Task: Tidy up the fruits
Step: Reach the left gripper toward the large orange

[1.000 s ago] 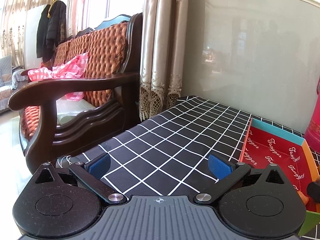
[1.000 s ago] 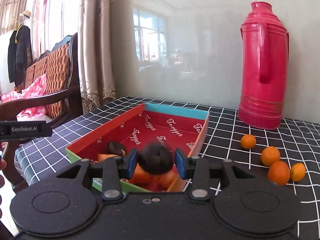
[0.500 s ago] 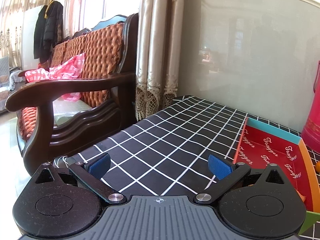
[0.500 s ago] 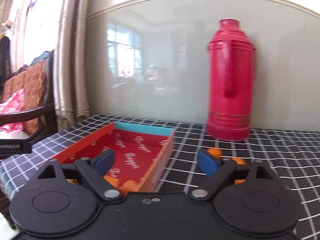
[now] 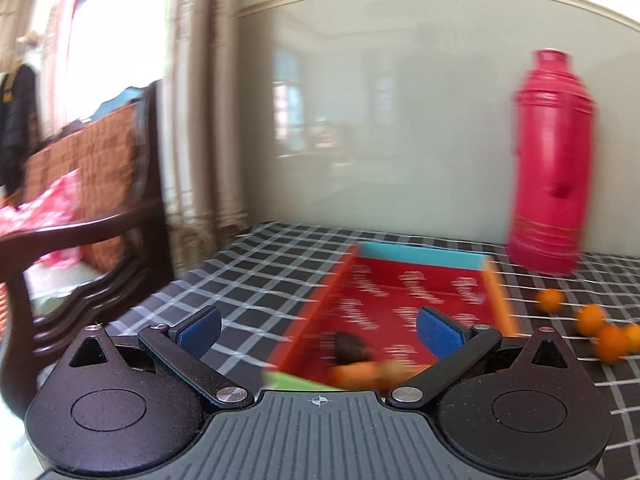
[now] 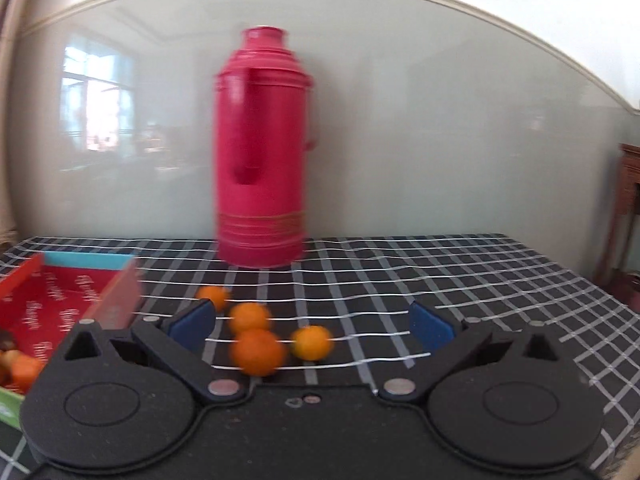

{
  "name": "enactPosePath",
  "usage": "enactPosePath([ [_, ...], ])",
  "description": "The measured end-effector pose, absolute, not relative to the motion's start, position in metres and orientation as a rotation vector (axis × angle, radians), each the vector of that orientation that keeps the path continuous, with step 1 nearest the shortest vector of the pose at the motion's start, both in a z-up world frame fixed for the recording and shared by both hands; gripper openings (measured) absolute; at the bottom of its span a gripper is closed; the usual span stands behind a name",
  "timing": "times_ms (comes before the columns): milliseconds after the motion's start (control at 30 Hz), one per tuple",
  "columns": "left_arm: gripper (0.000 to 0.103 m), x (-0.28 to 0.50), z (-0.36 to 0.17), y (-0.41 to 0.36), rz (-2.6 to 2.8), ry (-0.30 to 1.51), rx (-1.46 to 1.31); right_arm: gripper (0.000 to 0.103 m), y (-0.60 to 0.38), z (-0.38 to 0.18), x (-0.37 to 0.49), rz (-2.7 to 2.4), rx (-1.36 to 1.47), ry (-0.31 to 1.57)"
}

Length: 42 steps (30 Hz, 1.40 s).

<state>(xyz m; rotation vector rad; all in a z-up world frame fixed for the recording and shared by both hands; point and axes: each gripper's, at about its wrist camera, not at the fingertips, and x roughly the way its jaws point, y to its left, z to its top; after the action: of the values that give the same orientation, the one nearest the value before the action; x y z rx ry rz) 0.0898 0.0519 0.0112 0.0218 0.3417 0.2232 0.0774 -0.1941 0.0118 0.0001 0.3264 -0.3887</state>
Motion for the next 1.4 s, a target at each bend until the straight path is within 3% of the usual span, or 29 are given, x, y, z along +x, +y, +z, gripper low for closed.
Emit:
enactPosePath([
  [633, 0.103, 0.119, -0.006, -0.108, -0.201, 0.388, 0.217, 0.097, -0.287, -0.002, 0.046, -0.732, 0.041, 0.429],
  [1167, 0.102, 0.157, -0.032, -0.148, -0.255, 0.481, 0.224, 0.097, -0.302, -0.001, 0.039, -0.719, 0.09, 0.423],
  [1300, 0.081, 0.166, -0.036, -0.156, -0.294, 0.522, 0.204, 0.097, -0.304, -0.001, 0.039, -0.714, 0.096, 0.423],
  [1400, 0.075, 0.172, -0.04, -0.16, -0.306, 0.552, 0.189, 0.097, -0.305, -0.002, 0.039, -0.713, 0.1, 0.426],
])
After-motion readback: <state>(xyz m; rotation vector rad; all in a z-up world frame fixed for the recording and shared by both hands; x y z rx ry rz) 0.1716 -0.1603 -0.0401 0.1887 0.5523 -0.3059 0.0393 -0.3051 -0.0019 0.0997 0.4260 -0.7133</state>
